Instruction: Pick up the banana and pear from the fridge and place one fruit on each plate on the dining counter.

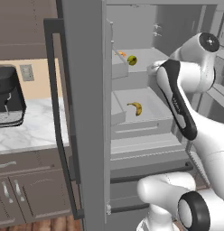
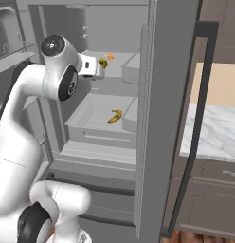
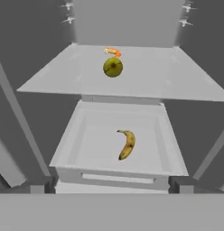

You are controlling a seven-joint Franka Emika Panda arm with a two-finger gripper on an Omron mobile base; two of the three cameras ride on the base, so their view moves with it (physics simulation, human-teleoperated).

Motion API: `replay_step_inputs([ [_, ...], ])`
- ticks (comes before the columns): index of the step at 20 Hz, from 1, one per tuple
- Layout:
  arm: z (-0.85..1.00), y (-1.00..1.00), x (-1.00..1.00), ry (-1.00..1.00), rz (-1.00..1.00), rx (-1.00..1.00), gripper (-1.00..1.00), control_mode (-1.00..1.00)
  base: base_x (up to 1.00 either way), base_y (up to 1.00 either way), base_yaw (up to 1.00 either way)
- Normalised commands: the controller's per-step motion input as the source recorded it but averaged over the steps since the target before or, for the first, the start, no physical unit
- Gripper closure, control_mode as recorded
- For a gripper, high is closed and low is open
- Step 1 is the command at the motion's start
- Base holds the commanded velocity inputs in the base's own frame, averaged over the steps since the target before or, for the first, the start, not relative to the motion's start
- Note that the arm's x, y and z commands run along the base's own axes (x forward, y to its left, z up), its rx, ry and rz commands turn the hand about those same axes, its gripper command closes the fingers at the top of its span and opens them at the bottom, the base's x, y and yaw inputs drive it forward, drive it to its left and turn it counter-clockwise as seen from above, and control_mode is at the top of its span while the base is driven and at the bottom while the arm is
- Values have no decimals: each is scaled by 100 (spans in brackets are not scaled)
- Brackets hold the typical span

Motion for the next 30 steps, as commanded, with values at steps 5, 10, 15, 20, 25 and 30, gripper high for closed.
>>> replay_step_inputs([
  [5,6,0,64,-3,0,0,-100,-100,0,0,0],
  [10,0,2,69,-2,0,0,-100,-100,0,0,0],
  [15,0,9,67,0,0,0,-100,-100,0,0,0],
  [20,0,7,60,2,2,0,-100,-100,0,0,0],
  [25,-5,22,64,6,0,-3,-100,-100,0,0,0],
  [30,-8,14,60,9,0,0,-100,-100,0,0,0],
])
